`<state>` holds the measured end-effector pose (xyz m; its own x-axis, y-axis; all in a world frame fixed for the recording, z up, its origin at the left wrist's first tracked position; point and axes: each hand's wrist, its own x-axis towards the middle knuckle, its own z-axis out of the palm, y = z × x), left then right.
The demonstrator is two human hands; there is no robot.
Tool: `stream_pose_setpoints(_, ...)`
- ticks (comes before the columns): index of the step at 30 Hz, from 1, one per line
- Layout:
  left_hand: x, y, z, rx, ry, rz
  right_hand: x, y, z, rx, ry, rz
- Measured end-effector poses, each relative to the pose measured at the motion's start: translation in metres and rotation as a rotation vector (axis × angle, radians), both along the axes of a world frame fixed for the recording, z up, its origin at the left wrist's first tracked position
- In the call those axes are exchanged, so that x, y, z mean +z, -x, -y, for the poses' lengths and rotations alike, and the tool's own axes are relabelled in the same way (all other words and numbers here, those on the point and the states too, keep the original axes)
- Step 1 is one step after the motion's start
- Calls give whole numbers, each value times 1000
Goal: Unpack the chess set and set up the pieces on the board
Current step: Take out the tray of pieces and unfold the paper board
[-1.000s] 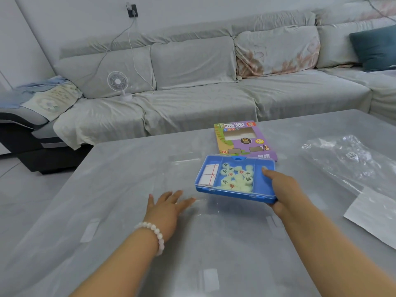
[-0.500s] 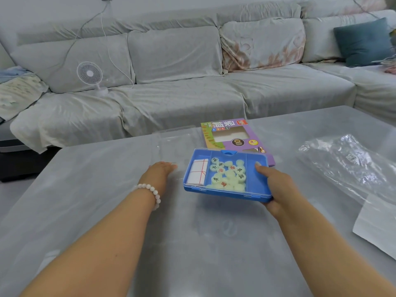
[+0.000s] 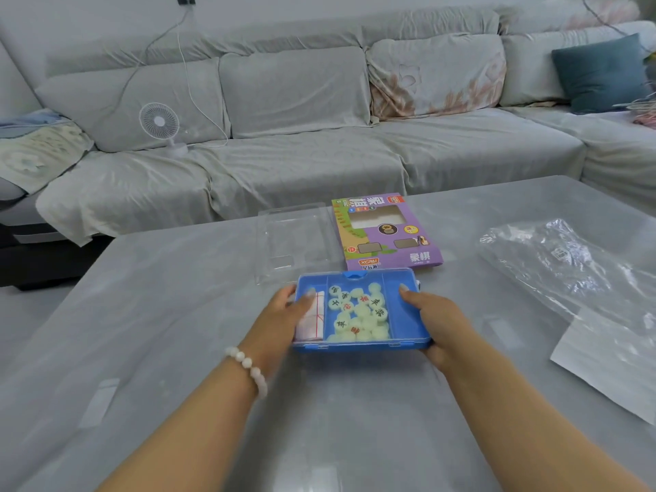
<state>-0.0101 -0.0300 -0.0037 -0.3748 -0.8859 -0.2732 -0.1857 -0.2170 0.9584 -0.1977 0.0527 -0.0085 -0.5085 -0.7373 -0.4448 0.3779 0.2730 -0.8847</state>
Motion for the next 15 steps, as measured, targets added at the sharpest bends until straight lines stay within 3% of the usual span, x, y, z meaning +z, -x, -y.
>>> stream_pose_setpoints(3,-8,-7,-33,51,-75,-46,-2,-14,-20,35,-49,-38)
stream_pose_setpoints(7,-17,-21,-55,146,25,180,-15,-30,-51,137,-166,-144)
stream_pose_setpoints(9,-17,-30,-60,83,9,182,-20,-30,-65,187,-273,-319)
stream_pose_setpoints(12,-16,-41,-62,-65,19,219,-23,-22,-78,235,-424,-732)
stream_pose_setpoints(15,-19,-41,-56,-93,179,325,-22,-26,-80,345,-403,-844)
